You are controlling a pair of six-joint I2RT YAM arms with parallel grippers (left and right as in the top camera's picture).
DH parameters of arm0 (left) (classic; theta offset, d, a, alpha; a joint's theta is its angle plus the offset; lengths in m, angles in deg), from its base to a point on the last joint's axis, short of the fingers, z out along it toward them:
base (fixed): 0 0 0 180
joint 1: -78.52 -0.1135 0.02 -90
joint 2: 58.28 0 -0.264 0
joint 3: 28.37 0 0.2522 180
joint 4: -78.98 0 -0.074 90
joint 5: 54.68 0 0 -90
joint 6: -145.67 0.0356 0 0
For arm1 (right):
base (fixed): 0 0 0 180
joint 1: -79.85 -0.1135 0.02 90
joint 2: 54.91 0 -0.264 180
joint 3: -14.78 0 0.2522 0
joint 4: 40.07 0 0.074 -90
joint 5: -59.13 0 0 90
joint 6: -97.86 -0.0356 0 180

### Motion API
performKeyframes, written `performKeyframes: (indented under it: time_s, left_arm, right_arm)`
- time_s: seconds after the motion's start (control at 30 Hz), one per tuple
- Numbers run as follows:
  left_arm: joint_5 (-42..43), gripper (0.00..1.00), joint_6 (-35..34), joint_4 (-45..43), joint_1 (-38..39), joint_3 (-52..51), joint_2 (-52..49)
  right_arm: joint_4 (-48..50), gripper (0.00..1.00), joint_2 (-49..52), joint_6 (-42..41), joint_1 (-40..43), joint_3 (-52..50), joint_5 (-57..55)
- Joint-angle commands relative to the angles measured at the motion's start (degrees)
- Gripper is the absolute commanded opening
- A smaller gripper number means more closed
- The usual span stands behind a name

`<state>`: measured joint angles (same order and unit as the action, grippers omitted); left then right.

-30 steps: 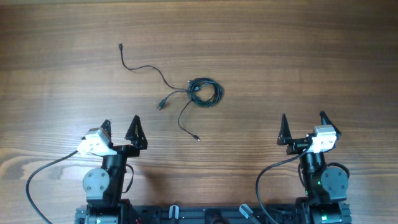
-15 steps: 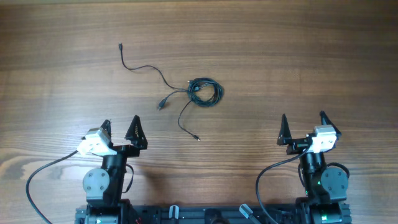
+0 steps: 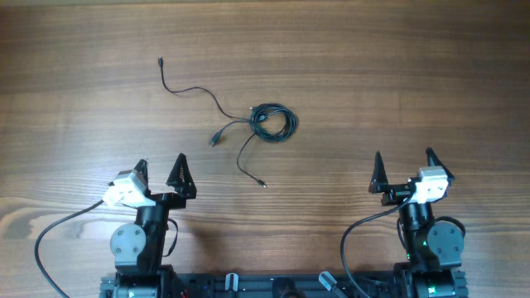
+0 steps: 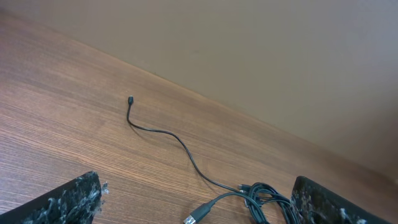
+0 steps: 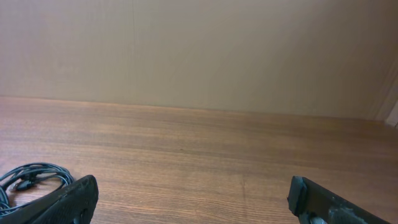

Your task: Untangle cables

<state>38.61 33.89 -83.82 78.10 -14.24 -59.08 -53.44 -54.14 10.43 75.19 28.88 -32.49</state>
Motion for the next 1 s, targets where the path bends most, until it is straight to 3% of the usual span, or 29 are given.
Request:
performKeyframes:
  time_s: [0.0,0.37,0.5,0.67,0.97]
  left_arm:
    - [-0.81,1.00,-0.11,0.26,0.28,-0.02,0.31]
    - [-1.62,1.00,-0.13,-2.67,0.26,-0.02,0.31]
    - [-0.11,1.00,-0.13,-10.23,0.28,-0.02,0.31]
    - [7.82,1.00,-0.92,-19.58,0.28,2.32,0.31]
    - [7.72,1.00,-0.96,4.09,0.26,26.56,-2.99]
  right_arm:
    - [0.22,1.00,-0.52,-1.11,0.39,-0.04,-0.92]
    - [0.22,1.00,-0.52,-1.09,0.39,-0.04,-0.92]
    - [0.22,1.00,-0.52,-1.11,0.39,-0.04,-0.92]
    - [0.22,1.00,-0.50,-1.09,0.39,-0.04,-0.92]
    - [0.22,1.00,-0.52,-1.11,0.39,-0.04,-0.92]
